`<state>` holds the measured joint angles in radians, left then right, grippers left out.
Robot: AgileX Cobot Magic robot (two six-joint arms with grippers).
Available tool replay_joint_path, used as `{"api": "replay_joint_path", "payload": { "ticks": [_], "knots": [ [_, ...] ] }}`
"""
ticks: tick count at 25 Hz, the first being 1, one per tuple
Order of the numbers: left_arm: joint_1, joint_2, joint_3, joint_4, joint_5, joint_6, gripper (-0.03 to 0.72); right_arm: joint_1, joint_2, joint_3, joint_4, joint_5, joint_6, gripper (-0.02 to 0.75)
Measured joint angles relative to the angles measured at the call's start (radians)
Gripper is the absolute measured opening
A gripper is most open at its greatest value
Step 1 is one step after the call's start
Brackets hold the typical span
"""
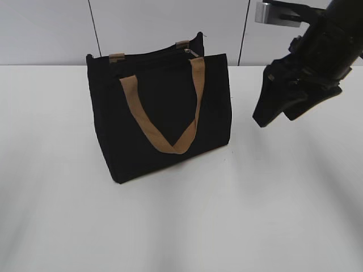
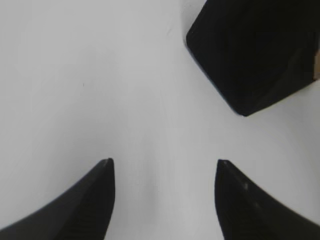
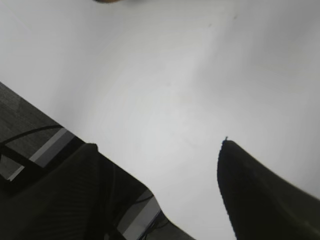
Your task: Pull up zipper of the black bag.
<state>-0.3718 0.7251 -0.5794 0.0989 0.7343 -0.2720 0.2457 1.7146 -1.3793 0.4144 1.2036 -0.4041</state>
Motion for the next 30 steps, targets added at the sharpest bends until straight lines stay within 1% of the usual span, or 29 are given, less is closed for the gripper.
{"api": "replay_joint_path", "payload": {
  "ticks": [5, 12, 15, 19, 21, 25, 30],
  "knots": [
    [0.0, -0.118, 0.0, -0.034, 0.169, 0.037, 0.471, 0.0, -0.147, 0.164, -0.001, -0.008, 0.029, 0.557],
    [0.0, -0.296, 0.0, -0.035, 0.313, 0.073, 0.468, 0.0, -0.465, 0.419, -0.001, -0.084, 0.056, 0.557],
    [0.0, -0.377, -0.001, -0.035, 0.37, 0.095, 0.468, 0.0, -0.618, 0.519, -0.018, -0.093, 0.067, 0.557],
    [0.0, -0.494, -0.001, -0.035, 0.42, 0.108, 0.468, 0.0, -0.844, 0.651, -0.07, -0.097, 0.118, 0.557],
    [0.0, -0.553, -0.001, -0.035, 0.435, 0.109, 0.468, 0.0, -0.998, 0.715, -0.086, -0.097, 0.146, 0.557],
    [0.0, -0.639, -0.001, -0.035, 0.442, 0.112, 0.468, 0.0, -1.24, 0.801, -0.117, -0.097, 0.197, 0.557],
    [0.0, -0.692, -0.001, -0.035, 0.441, 0.127, 0.468, 0.0, -1.55, 0.88, -0.254, -0.094, 0.309, 0.557]
  ]
}}
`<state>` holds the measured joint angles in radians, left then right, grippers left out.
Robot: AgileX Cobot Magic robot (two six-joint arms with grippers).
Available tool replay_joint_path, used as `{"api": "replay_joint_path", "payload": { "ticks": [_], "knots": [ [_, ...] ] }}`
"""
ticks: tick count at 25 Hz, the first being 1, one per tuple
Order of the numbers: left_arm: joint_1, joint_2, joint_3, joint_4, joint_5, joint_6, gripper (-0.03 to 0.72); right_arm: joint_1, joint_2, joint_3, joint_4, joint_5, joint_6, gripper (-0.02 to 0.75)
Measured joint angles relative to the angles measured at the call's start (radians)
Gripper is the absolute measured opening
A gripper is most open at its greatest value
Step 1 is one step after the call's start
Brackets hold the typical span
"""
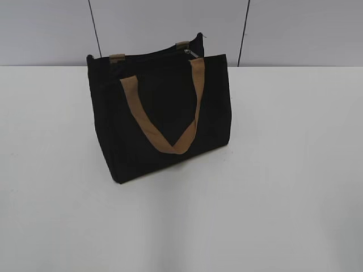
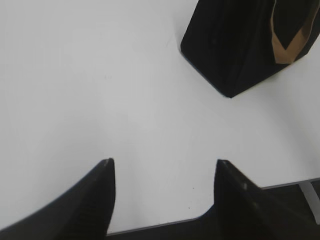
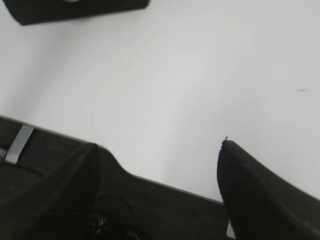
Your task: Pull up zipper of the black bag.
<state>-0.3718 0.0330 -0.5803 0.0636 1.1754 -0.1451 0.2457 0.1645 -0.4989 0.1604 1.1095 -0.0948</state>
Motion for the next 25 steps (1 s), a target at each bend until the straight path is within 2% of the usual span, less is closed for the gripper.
{"api": "replay_joint_path", "payload": {
  "ticks": [3, 8, 25],
  "knots": [
    [0.0, -0.007, 0.001, 0.0, -0.008, 0.015, 0.468, 0.0, -0.14, 0.026, -0.073, -0.002, 0.066, 0.557],
    [0.0, -0.007, 0.018, 0.001, -0.065, 0.03, 0.468, 0.0, -0.172, 0.029, -0.16, -0.003, 0.095, 0.557],
    [0.0, -0.007, 0.04, 0.0, -0.107, 0.035, 0.468, 0.0, -0.172, 0.03, -0.179, -0.008, 0.063, 0.557]
  ]
}}
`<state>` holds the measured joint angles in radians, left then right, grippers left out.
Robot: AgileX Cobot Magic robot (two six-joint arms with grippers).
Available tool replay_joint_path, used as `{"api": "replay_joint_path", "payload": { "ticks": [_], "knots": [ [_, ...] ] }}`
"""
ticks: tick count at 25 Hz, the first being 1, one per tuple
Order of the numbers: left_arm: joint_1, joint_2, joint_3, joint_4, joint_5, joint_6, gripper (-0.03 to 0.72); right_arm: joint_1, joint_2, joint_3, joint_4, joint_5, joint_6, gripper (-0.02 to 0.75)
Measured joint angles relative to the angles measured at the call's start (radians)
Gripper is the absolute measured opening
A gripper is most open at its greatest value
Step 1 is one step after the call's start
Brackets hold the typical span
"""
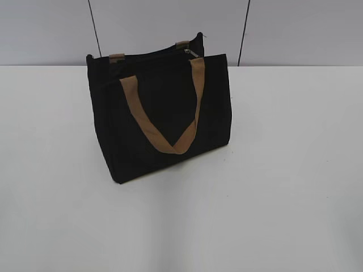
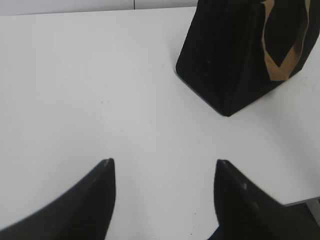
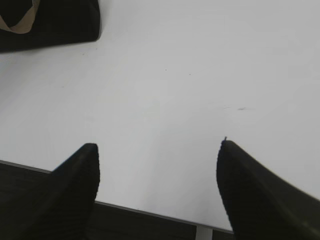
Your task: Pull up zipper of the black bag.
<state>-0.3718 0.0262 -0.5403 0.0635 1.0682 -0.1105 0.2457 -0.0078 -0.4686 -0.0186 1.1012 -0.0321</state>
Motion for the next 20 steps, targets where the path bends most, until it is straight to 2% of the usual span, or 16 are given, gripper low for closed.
{"api": "replay_joint_path", "payload": {
  "ticks": [8, 16, 20],
  "knots": [
    [0.017, 0.0, 0.0, 0.0, 0.0, 0.001, 0.468, -0.013, 0.0, 0.0, 0.002, 0.0, -0.001, 0.557],
    [0.197, -0.031, 0.002, 0.0, -0.002, 0.002, 0.468, -0.188, 0.0, 0.0, 0.004, -0.001, -0.001, 0.556],
    [0.244, -0.031, 0.002, 0.0, -0.002, 0.002, 0.468, -0.246, 0.0, 0.0, 0.004, -0.001, -0.001, 0.556]
  ]
}}
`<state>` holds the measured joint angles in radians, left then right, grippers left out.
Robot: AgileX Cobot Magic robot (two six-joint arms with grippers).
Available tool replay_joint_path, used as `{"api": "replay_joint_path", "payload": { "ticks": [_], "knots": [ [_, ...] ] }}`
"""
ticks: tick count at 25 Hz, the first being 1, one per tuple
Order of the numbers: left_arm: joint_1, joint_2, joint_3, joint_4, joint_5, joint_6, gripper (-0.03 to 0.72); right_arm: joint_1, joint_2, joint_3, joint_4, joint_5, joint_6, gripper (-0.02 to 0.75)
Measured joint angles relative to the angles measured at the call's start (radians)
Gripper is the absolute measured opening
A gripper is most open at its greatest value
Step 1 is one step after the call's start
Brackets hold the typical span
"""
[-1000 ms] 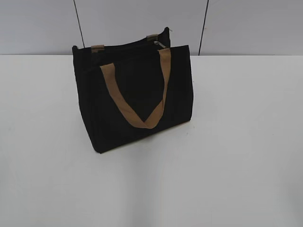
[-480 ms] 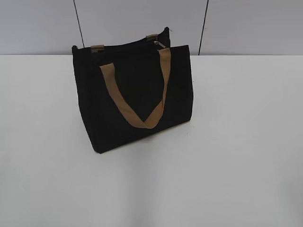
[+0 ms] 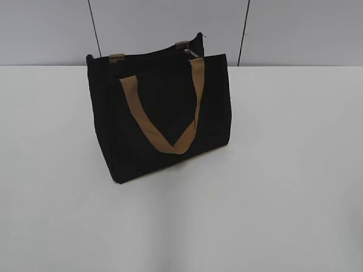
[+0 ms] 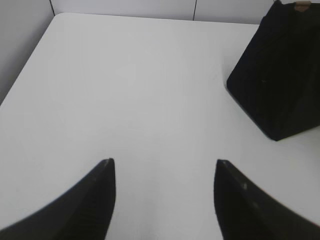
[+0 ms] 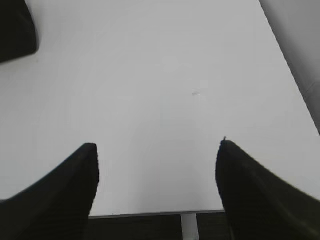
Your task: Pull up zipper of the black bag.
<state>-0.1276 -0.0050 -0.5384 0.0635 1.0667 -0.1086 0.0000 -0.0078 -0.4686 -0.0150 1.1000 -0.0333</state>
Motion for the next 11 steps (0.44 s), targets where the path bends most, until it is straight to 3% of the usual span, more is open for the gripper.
{"api": "replay_joint_path", "payload": {
  "ticks": [6, 11],
  "knots": [
    [0.068, 0.0, 0.0, 0.0, 0.0, 0.0, 0.468, -0.029, 0.0, 0.0, 0.001, 0.0, -0.002, 0.556],
    [0.079, 0.0, 0.0, 0.0, 0.0, 0.0, 0.468, -0.03, 0.0, 0.0, 0.001, 0.0, -0.002, 0.556]
  ]
}}
